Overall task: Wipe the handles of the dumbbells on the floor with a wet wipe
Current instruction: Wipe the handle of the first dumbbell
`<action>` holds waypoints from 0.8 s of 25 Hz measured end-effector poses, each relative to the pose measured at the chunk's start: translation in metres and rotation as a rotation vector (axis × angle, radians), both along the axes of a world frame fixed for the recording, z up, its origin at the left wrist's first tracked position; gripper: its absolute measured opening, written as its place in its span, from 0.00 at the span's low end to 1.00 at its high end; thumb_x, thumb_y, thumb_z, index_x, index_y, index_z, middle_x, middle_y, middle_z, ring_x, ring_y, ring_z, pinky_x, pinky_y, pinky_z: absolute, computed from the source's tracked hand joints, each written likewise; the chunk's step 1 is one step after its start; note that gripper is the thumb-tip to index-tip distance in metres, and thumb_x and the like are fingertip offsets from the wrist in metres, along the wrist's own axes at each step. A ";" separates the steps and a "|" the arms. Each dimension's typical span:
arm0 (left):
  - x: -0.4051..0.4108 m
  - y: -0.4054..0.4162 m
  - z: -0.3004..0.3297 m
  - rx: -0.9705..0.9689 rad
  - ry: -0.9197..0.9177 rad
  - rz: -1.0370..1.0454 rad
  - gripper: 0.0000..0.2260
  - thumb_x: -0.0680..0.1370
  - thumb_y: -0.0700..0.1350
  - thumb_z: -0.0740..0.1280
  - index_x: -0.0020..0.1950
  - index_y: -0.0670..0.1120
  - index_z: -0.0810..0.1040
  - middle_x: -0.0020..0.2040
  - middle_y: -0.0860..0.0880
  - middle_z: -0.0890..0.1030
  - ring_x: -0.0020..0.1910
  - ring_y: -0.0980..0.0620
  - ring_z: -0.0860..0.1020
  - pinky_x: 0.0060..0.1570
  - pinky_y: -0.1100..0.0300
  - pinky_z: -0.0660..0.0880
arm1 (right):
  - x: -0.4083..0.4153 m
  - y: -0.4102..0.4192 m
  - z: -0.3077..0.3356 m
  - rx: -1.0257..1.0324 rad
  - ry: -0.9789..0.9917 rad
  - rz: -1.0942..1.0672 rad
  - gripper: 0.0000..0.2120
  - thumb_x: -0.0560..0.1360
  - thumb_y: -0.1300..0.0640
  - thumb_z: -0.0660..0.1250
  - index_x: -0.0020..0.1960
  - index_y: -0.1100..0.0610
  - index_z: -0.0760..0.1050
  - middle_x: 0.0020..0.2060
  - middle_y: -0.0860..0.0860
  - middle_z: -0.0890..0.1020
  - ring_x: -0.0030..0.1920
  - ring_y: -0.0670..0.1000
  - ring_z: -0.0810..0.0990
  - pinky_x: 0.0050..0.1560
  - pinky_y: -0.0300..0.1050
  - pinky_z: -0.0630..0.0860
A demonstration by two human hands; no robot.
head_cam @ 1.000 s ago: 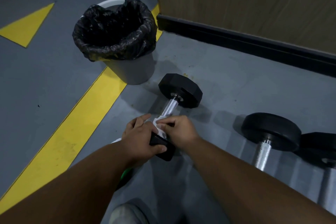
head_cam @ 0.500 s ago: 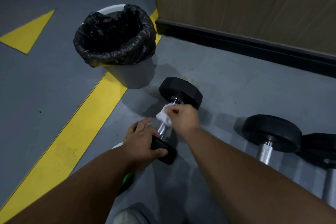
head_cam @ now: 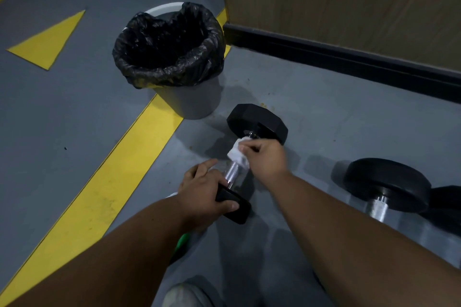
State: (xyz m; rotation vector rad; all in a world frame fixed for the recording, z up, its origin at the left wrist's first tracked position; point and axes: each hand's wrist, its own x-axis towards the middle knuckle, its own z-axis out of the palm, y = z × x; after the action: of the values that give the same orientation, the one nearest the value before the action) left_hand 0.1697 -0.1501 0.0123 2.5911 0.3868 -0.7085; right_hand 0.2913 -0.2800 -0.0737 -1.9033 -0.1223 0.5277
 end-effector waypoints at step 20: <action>0.003 0.028 0.001 -0.160 0.035 0.023 0.17 0.72 0.60 0.73 0.57 0.58 0.72 0.77 0.58 0.51 0.76 0.47 0.53 0.71 0.49 0.61 | -0.043 0.012 0.002 0.037 0.025 0.280 0.06 0.77 0.57 0.73 0.52 0.53 0.87 0.51 0.47 0.87 0.53 0.43 0.84 0.62 0.44 0.77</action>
State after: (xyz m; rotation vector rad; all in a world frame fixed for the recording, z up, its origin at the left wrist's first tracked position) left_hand 0.1722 -0.1225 0.0132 2.4232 0.3547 -0.7464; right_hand 0.2488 -0.2682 -0.0718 -1.8533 -0.3837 0.7319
